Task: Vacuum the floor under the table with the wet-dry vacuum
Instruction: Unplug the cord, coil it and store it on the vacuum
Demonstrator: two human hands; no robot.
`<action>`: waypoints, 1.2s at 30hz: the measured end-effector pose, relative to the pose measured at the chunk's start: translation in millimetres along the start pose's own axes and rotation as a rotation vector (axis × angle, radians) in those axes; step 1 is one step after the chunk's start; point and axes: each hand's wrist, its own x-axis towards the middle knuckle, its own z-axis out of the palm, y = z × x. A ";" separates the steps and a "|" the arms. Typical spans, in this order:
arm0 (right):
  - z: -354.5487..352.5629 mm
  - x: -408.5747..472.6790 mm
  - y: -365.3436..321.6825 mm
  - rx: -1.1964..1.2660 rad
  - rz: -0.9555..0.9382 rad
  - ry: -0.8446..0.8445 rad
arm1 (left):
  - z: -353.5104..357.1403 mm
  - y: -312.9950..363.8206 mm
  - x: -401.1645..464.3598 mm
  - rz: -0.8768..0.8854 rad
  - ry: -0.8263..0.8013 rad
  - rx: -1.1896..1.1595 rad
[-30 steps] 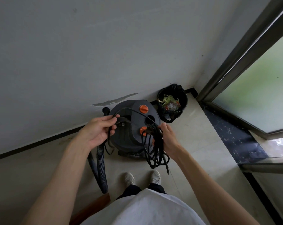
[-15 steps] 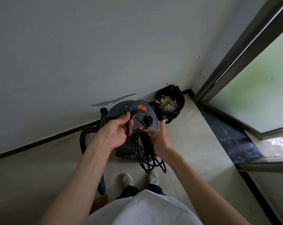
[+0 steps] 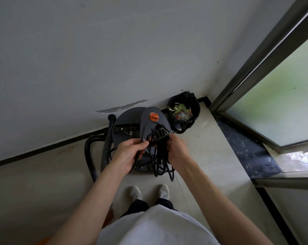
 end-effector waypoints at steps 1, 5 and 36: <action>0.5 1.6 0.5 0.022 0.008 0.018 | -0.3 -1.4 1.0 -0.003 -0.002 -0.004; -0.7 4.5 1.7 0.120 0.056 0.036 | 0.6 -9.0 4.9 -0.028 -0.015 0.007; 10.4 -15.9 -19.2 -0.110 0.129 -0.308 | -20.6 9.6 15.7 0.240 0.000 0.320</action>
